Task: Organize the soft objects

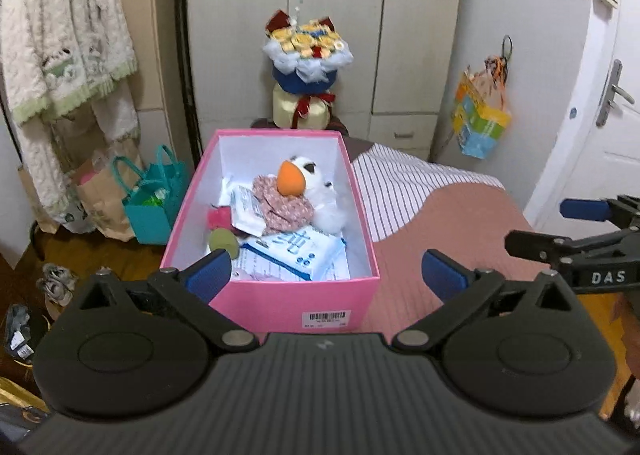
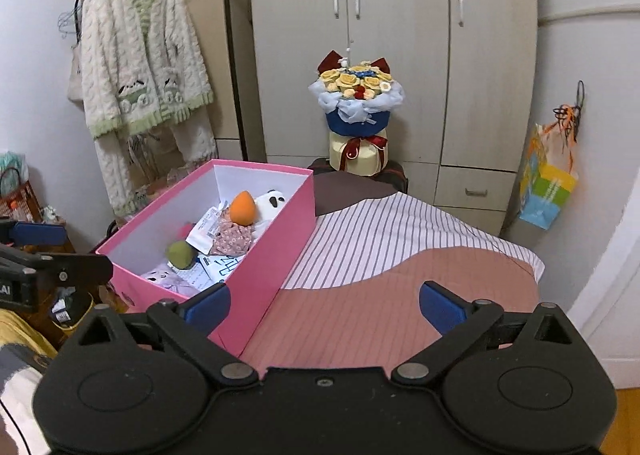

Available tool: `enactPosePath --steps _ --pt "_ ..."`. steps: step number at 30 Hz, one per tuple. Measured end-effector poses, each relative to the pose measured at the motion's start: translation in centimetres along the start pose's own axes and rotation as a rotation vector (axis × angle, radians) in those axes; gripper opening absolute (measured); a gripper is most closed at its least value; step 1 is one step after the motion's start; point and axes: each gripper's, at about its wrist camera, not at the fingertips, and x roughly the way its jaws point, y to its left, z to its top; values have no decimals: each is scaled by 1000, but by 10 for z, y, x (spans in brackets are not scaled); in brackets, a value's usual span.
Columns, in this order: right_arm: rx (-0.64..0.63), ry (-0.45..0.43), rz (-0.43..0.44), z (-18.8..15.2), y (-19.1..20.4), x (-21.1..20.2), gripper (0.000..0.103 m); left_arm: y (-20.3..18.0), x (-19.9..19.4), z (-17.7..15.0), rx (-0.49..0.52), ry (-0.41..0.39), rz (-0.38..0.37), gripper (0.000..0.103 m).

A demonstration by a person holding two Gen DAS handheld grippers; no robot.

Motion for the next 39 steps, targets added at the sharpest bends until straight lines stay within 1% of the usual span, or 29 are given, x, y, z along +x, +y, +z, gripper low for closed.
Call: enactPosePath --steps 3,8,11,13,18,21,24,28,36,39 --pt "-17 -27 -15 -6 2 -7 102 -2 -3 -4 7 -8 0 103" --pt "-26 -63 -82 -15 8 -21 102 -3 0 -12 4 4 -11 103" --pt "-29 -90 -72 -17 11 -29 102 -6 1 -18 5 -14 1 103" --pt "-33 -88 -74 -17 14 -29 102 -7 2 -21 15 -20 -4 103" --pt "-51 -68 -117 -21 21 -29 102 -11 9 -26 21 -16 6 103" --pt "-64 -70 -148 -25 25 -31 102 -13 11 -29 43 -34 16 103" --pt "-63 -68 -159 -28 27 -32 102 -16 11 -32 58 -57 33 103" --pt "-46 -65 -170 -31 26 -33 102 -17 12 -36 62 -69 35 103" --pt "24 -59 -193 -43 13 -34 102 -25 13 -45 74 -93 78 103" --pt "32 -60 -221 -47 11 -34 102 -28 15 -48 69 -102 95 103"
